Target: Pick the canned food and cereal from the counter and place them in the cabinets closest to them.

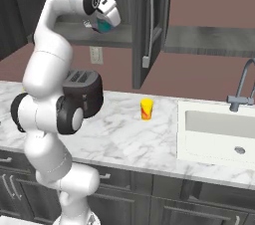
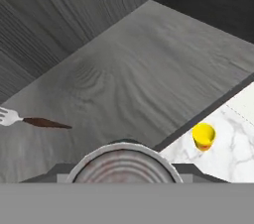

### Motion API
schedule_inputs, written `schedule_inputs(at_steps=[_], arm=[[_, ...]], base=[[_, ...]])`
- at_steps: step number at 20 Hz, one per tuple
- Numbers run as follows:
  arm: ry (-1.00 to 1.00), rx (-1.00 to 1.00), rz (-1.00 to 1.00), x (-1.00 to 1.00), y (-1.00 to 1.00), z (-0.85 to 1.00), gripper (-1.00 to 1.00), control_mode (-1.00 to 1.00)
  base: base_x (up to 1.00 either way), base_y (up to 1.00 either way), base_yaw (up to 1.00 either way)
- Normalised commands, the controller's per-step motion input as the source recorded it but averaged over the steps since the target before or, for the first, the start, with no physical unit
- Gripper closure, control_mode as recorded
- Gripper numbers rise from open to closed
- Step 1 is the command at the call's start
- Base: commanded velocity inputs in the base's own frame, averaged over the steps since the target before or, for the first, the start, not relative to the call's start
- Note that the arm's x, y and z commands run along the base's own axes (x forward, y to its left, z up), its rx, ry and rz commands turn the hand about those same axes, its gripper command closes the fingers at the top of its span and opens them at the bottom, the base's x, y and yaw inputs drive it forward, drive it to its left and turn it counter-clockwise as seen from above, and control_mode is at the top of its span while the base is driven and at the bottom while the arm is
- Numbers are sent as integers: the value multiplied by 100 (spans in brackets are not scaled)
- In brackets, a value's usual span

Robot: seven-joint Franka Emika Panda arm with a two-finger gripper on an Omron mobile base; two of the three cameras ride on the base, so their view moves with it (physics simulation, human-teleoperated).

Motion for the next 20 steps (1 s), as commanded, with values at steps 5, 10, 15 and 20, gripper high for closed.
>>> schedule_inputs(at_steps=[5,10,15,20], arm=[[0,0,6,60,0,-1,100,-100],[0,-1,5,56,0,0,100,-100],[0,-3,3,52,0,0,100,-100],[0,-5,2,48,3,0,100,-100]], base=[[0,0,0],[0,0,0],[0,0,0],[0,0,0]])
